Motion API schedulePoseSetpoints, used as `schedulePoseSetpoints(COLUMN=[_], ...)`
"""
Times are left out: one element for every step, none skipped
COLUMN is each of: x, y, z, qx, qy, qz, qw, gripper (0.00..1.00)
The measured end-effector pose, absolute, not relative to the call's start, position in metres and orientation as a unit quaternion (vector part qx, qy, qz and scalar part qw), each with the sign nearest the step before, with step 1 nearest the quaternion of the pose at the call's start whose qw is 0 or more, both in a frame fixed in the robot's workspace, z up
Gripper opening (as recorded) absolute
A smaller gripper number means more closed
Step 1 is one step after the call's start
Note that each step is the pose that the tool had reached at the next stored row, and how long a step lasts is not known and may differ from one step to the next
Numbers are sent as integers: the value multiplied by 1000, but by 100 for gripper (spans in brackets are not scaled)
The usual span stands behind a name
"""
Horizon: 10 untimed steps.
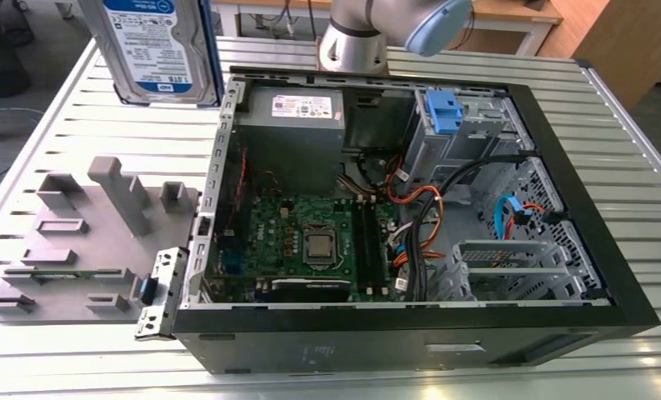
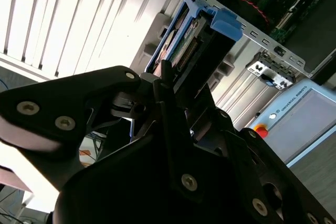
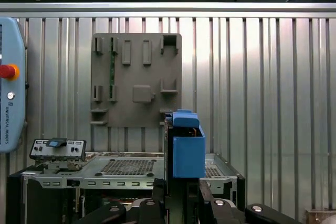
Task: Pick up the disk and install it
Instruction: 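Pick up the disk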
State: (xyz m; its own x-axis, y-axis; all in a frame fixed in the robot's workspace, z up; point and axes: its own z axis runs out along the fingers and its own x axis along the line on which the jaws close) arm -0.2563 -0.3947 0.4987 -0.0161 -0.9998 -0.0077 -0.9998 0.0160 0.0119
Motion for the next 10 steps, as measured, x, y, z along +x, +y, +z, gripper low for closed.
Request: schedulePoseSetpoints(x=[-253,-251,-248,-245,-243,-240,-238,-235,-233,-230], y=[-395,-395,-395,-395,-395,-395,-395,-395,-395,-395], z=[499,499,499,499,499,499,499,499,499,499], qx=[701,701,701,701,701,701,701,701,701,701], qy=[-713,-713,-713,-713,-713,-713,-713,-713,-713,-713], qz=[-7,-7,-7,-7,-7,-7,-7,-7,-7,-7], qw=[1,1,2,1,1,1,1,1,1,1], gripper=[35,35,35,35,35,35,35,35,35,35])
